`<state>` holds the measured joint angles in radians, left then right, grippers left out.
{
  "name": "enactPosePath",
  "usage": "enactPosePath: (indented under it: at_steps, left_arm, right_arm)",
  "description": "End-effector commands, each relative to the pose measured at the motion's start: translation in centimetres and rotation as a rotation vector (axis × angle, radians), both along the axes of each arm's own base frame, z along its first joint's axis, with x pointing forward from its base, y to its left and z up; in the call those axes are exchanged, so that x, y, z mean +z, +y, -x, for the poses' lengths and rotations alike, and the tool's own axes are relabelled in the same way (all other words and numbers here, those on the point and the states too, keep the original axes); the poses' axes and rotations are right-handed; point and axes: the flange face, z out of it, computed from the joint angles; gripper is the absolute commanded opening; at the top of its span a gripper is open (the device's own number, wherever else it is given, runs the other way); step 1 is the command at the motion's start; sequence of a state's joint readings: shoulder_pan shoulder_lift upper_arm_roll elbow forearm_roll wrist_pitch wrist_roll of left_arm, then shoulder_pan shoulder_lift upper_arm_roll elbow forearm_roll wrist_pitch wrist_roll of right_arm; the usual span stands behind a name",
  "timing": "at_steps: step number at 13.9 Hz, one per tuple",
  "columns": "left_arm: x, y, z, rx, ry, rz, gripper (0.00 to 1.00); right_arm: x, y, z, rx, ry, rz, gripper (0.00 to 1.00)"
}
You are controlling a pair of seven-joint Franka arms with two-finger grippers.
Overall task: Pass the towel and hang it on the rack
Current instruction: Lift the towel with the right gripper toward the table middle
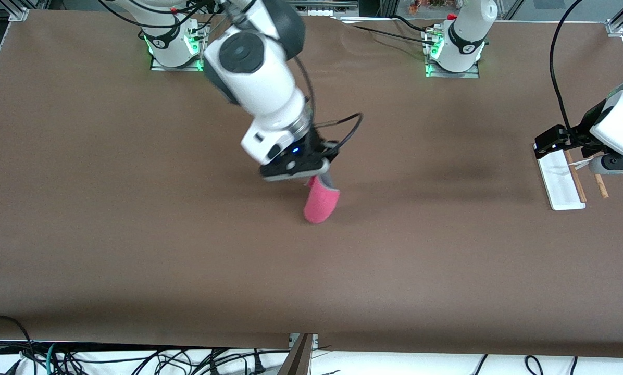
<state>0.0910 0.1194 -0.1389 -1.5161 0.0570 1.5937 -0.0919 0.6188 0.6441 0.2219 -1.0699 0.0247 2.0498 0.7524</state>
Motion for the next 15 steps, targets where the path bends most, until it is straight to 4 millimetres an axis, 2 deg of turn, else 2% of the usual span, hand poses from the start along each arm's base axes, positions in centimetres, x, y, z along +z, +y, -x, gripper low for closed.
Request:
enactPosePath:
  at_steps: [1, 4, 5, 6, 8, 9, 12, 15]
  left_arm:
    - [0.2, 0.0, -0.4, -0.006, 0.007, -0.006, 1.0]
    - [-1.4, 0.4, -0.9, 0.007, 0.034, 0.041, 1.0]
    - [-4.6, 0.1, -1.4, -0.008, 0.095, 0.044, 1.0]
    - [-6.2, 0.2, -1.3, -0.009, 0.134, 0.055, 1.0]
    - [-7.0, -0.1, -1.4, -0.112, 0.129, 0.08, 1.0]
    - [-8.0, -1.1, -1.6, -0.17, 0.111, 0.131, 1.0]
    - [-14.0, -2.9, -1.1, -0.263, 0.068, 0.344, 1.0]
    - [-18.1, -5.7, -0.9, -0.449, -0.035, 0.417, 1.0]
  right_arm:
    - [-0.1, 3.4, 2.1, -0.028, 0.004, -0.052, 0.0]
    - [0.9, 4.1, 3.0, -0.034, 0.0, -0.079, 0.0]
    - [1.2, 4.6, 3.6, -0.024, 0.004, -0.09, 0.0]
    - [1.3, 4.9, 4.1, -0.013, 0.007, -0.095, 0.0]
    - [1.4, 5.3, 4.4, -0.005, 0.006, -0.107, 0.0]
    - [1.5, 5.4, 4.4, -0.004, 0.005, -0.11, 0.0]
    - [1.7, 5.5, 4.5, -0.005, -0.007, -0.121, 0.0]
    - [1.8, 5.6, 4.4, -0.001, -0.017, -0.128, 0.0]
